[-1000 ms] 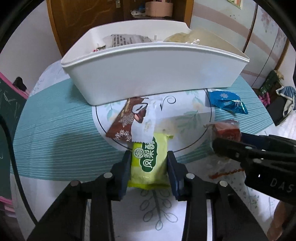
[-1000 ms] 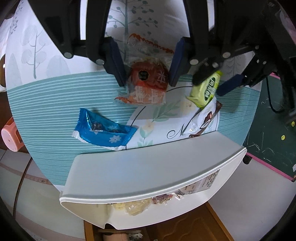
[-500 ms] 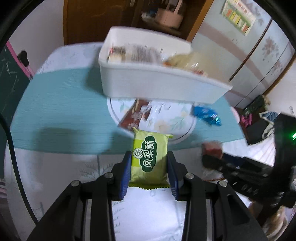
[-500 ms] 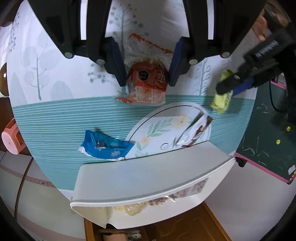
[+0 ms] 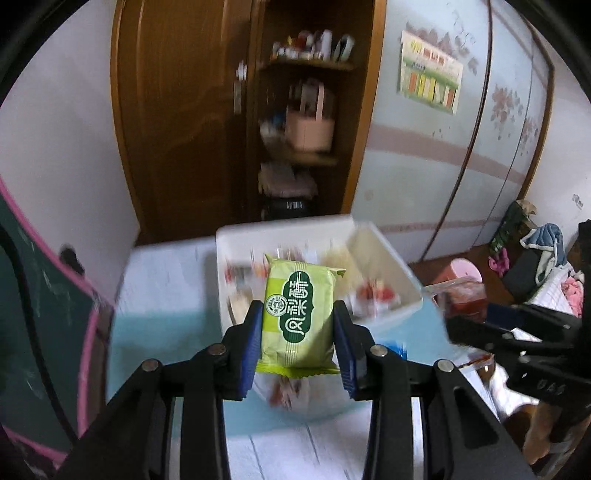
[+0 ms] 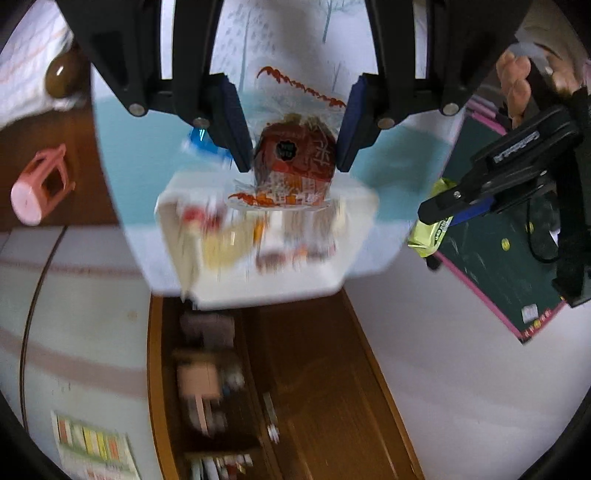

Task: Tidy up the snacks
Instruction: 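Carry both packets over the white basket and open both tools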

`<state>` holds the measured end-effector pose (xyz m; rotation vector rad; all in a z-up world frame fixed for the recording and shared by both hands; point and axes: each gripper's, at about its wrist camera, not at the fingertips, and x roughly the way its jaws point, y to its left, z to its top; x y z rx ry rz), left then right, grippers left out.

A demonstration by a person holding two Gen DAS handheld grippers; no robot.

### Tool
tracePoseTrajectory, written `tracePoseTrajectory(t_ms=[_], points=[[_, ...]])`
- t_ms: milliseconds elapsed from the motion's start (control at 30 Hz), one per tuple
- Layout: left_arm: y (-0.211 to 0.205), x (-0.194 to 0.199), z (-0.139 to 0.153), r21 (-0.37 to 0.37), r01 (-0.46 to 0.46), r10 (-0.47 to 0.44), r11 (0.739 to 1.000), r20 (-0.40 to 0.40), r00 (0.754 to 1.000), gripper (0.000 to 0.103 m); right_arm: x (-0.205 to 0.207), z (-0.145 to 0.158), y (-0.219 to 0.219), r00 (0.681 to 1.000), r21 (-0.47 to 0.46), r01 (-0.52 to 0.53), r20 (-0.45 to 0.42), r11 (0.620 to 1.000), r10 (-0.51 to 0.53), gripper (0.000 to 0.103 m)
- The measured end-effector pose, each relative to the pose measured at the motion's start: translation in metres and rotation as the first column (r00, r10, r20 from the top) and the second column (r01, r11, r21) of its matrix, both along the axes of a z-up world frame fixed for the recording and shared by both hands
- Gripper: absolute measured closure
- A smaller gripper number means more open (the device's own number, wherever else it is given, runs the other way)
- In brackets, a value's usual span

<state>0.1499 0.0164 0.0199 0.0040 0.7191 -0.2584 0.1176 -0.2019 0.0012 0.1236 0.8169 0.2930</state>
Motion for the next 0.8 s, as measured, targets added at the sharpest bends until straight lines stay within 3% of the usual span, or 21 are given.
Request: tracePoseTrajectory(t_ms=[200,433,567,767,800], points=[[-0.013,0.041,0.059,0.085,-0.026,0.015,0.996,0.134,0.991,0.068,0.039,0.065,-0.004,0.992,-0.039,0.046,0.123,0.998,-0.041,0.056],[-0.014,0.110,0.085,0.046,-0.053,0.048,0.998,0.113,0.992,0.068,0.095,0.097,-0.008,0.983,-0.068,0.097,0.160,0.993,-0.085,0.055],[-0.020,0.151,0.070,0.042,-0.055,0.052,0.998,0.056,0.997,0.068,0.129,0.090,-0.006,0.988,-0.076,0.106,0.124,0.992,-0.096,0.055],[-0.031,0.188,0.018,0.090,-0.045,0.048,0.995,-0.038,0.998,0.067,0.168,0.044,0.007,0.997,-0.125,0.075,0.017,0.989,-0.074,0.054],[-0.034,0.195,0.008,0.095,-0.039,0.044,0.995,-0.055,0.997,0.063,0.172,0.036,0.010,0.997,-0.134,0.073,0.000,0.988,-0.073,0.053]])
